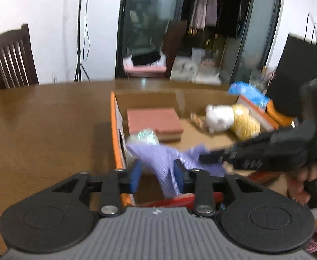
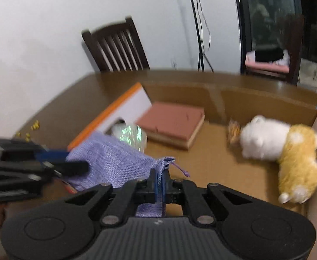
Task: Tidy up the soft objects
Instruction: 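Carry the lilac sachet into the red box and open both grippers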
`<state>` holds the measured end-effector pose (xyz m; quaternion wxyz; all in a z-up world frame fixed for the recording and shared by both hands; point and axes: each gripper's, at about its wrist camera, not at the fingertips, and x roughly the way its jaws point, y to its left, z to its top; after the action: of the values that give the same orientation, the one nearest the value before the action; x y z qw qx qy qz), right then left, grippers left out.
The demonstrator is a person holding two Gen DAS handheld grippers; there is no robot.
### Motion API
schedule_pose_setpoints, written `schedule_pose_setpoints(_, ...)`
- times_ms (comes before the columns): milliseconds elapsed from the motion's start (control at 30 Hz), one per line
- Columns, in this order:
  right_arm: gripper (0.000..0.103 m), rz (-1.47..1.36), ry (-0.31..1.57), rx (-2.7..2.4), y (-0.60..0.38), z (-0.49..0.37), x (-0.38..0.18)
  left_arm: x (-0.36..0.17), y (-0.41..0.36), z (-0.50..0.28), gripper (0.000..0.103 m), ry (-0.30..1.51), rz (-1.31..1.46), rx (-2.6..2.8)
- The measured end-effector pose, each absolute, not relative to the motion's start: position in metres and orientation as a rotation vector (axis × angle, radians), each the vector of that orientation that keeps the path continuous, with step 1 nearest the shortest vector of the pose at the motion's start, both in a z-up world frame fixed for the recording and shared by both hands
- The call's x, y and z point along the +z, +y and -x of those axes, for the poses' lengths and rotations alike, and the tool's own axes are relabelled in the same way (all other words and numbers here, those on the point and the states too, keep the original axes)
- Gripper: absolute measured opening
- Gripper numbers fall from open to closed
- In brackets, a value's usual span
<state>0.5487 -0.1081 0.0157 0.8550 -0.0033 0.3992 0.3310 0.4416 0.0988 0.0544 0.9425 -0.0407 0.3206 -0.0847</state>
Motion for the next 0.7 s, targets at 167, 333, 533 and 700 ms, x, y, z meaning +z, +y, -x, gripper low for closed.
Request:
schedule_pose_setpoints(167,0.006,0.042,0.865,0.695,-0.098,-0.548,0.005,0.067,0.09,-0.457,0.024,0.619,0.11,-0.171)
schedule_pose_setpoints(333,0.011,0.053,0.877,0.674,-0.102,-0.545,0.004,0.033,0.063,-0.492,0.016,0.761,-0.003,-0.151)
schedule_pose_setpoints(533,0.028,-0.007,0.865,0.679,-0.124,-0.538,0.014,0.043,0.073,-0.476,0.018,0.743,0.02,-0.112)
schedule_pose_setpoints(700,0.032,-0.022,0.757,0.65,-0.152,-0.518,0.061,0.094,0.076,-0.436,0.021,0.647,0.015,-0.12)
